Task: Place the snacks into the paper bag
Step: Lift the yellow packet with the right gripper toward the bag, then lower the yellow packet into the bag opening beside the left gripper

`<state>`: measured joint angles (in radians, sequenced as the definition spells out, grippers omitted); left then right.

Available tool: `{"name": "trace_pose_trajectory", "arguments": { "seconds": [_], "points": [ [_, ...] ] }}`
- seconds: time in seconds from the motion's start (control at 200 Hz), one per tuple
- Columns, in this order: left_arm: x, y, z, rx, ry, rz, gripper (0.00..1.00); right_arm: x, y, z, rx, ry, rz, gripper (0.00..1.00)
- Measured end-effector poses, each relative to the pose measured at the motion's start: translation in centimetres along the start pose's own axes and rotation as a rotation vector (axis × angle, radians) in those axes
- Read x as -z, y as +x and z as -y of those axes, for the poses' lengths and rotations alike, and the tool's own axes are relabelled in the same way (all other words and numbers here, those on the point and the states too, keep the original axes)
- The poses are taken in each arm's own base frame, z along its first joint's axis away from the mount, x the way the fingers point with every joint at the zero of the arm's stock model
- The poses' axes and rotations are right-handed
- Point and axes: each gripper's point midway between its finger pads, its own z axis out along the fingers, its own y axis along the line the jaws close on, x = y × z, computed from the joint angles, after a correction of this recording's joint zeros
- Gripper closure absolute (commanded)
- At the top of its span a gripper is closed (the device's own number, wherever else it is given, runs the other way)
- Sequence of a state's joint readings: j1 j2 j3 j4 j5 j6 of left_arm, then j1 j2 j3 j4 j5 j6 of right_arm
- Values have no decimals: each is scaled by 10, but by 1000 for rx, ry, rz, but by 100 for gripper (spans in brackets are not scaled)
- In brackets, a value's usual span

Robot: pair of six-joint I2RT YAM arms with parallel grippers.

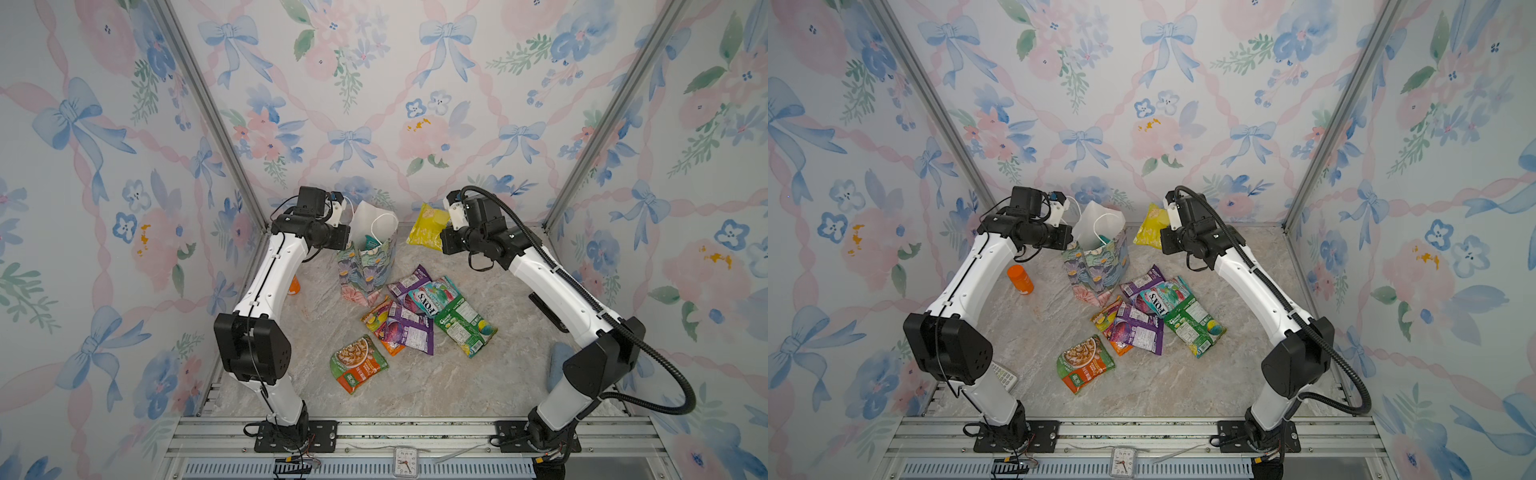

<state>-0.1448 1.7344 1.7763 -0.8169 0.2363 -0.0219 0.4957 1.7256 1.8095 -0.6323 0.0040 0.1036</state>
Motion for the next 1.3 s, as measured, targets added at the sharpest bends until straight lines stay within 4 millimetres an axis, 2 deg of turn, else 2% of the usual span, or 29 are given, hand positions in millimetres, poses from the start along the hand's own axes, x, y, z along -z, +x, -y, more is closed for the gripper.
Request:
{"name": "trace_pose_trajectory", "arguments": {
  "seconds": [0.275, 0.575, 0.78, 0.975, 1.135, 1.3],
  "points": [
    [0, 1, 2, 0, 9, -1, 100, -11, -62, -4, 73, -1, 111, 97],
    [-1, 2, 7, -10, 25, -5, 100, -37, -99, -15, 146, -17, 174, 98],
    [-2, 3, 12, -22, 44, -8, 100, -49, -106, -30, 198, -44, 197, 98],
    [-3, 4, 17, -33, 66, -10, 100, -51, -109, -60, 261, -96, 224, 98],
    [-2, 4, 19, -39, 77, -10, 100, -54, -104, -87, 322, -141, 225, 99],
    [-2, 4, 18, -41, 66, -9, 100, -54, -96, -98, 360, -158, 203, 100]
  ]
}}
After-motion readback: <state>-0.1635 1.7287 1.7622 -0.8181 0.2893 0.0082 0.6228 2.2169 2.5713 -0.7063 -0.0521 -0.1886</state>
